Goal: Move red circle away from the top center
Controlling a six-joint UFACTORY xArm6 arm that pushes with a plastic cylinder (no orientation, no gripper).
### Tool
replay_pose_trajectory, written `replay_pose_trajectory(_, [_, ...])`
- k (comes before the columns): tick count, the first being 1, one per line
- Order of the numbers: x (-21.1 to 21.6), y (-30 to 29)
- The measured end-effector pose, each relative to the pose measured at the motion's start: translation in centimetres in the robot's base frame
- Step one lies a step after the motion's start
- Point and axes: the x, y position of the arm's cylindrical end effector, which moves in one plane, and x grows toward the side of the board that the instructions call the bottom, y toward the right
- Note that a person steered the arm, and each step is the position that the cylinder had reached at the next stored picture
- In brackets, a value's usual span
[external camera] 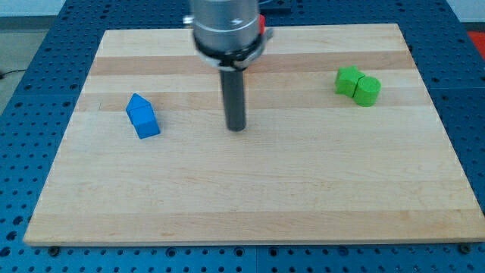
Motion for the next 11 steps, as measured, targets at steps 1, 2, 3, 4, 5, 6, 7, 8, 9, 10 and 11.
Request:
replay_pose_trajectory(1, [-5.6, 2.8])
replay_pose_trajectory(2, [-10.4, 4.7])
replay_pose_trajectory(3, [-15.0, 6.3])
replay_pose_trajectory(4, [-19.6, 8.1])
replay_pose_trajectory(5, [-21.6, 11.6])
replay_pose_trajectory(6, [-23.7, 11.6])
replay_pose_trajectory(7, [-23.6, 9.9])
replay_pose_trajectory(8, [-23.6, 3.2])
replay_pose_trajectory(9, [-23.6, -1.2])
replay_pose_trajectory(10, [-23.6, -1.1])
replay_pose_trajectory(11, [-22.3, -1.0])
